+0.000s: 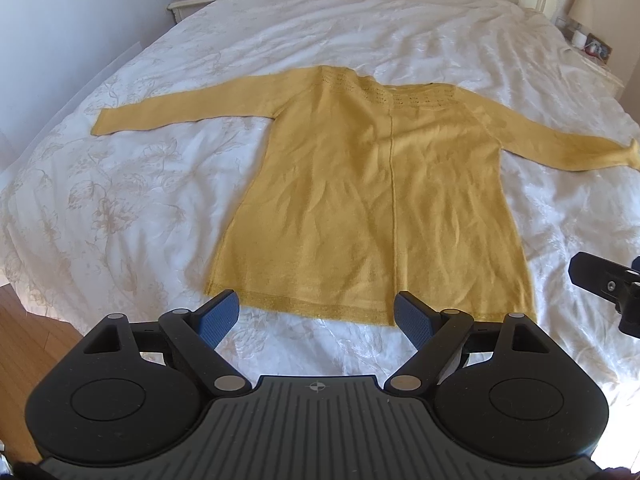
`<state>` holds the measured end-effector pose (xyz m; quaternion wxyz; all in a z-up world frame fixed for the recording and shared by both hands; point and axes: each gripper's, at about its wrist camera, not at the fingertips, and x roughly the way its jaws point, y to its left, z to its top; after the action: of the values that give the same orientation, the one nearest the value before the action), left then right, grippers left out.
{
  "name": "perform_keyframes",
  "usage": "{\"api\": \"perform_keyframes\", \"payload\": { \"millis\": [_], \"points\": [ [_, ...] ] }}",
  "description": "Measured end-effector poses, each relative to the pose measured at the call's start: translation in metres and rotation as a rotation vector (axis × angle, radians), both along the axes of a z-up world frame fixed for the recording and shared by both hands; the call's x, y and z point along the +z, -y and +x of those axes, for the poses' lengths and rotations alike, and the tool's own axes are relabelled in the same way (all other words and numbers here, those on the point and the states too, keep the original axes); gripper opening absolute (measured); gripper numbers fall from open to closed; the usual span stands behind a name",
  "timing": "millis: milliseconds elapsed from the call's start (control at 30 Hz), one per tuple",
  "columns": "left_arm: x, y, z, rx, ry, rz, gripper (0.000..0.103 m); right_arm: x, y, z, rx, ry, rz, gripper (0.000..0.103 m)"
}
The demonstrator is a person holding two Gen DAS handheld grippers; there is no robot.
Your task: Fold small clothes
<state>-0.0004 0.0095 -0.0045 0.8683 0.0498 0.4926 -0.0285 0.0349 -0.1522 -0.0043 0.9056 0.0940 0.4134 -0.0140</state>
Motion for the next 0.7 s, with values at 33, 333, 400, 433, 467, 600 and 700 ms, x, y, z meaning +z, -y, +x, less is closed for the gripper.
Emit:
{"api": "perform_keyframes", "payload": {
  "millis": [33,333,400,433,467,600,700],
  "points": [
    [0.0,0.0001,-0.0001,-0.001,0.0,0.002,0.085,0.0001,-0.0003,0.0003,0.0,-0.001,0.002,0.102],
    [0.0008,-0.0004,0.0016,-0.005,-0.003,0.01,0.085,0.0006,-0.0017,0.0019,0.002,-0.004,0.018,0.102],
    [0.0006,-0.0007,0.0015,-0.005,-0.003,0.009,0.085,0.0006,-0.0017,0.0024,0.002,-0.005,0.02,0.102],
    [0.0006,-0.0006,0.0015,-0.004,-0.003,0.009,0.085,0.0003,-0.0015,0.0028,0.003,-0.006,0.022,0.102],
    [0.0004,-0.0003,0.0016,-0.004,-0.004,0.01,0.085,0.0001,-0.0015,0.0032,0.003,-0.007,0.023,0.102],
    [0.0,-0.0012,0.0046,-0.008,-0.01,0.012,0.085,-0.0002,-0.001,0.0049,0.0,-0.01,0.033,0.102],
    [-0.0014,-0.0019,0.0058,-0.013,-0.016,0.015,0.085,-0.0006,-0.0005,0.0053,-0.004,-0.013,0.041,0.102]
  ]
}}
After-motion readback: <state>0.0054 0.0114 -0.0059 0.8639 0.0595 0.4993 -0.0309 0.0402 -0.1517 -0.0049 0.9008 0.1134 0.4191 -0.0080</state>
